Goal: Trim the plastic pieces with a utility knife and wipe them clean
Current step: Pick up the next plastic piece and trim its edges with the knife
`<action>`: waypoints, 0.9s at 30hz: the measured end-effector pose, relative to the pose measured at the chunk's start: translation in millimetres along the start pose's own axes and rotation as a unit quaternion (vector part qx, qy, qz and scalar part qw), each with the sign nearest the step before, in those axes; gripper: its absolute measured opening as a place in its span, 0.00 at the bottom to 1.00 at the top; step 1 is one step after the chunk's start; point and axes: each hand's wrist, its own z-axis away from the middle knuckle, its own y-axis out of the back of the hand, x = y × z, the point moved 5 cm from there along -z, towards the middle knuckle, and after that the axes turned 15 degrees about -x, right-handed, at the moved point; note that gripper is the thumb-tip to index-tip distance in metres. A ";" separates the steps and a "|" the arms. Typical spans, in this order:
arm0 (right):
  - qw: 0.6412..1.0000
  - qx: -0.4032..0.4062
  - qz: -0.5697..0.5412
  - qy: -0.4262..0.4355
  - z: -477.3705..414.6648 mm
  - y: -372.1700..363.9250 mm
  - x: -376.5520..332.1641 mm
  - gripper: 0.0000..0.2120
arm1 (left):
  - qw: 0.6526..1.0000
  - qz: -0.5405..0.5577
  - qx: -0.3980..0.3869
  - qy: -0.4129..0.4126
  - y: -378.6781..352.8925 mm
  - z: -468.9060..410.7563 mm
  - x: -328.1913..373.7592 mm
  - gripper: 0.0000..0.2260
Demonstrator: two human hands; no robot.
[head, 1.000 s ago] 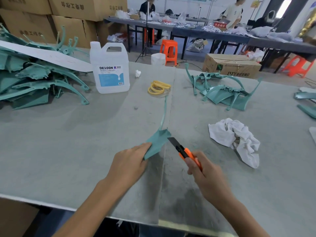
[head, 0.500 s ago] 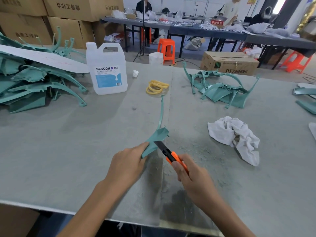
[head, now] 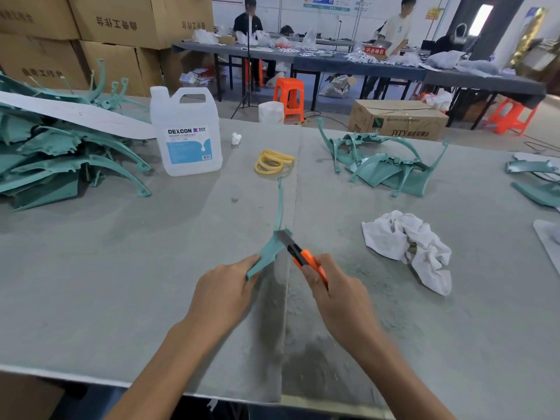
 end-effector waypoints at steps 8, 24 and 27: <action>0.997 -0.019 -0.079 0.013 0.9 -22.5 -6.1 0.22 | 0.999 0.038 -0.002 -0.004 3.0 -5.0 -7.4 0.13; 0.998 -0.020 -0.058 0.029 -1.3 -12.2 -14.4 0.20 | 0.998 0.068 -0.007 -0.002 5.8 -8.2 -13.0 0.12; 0.996 -0.038 -0.072 0.032 -1.4 -16.5 -16.0 0.22 | 0.997 0.076 -0.006 0.007 4.4 -11.8 -17.6 0.11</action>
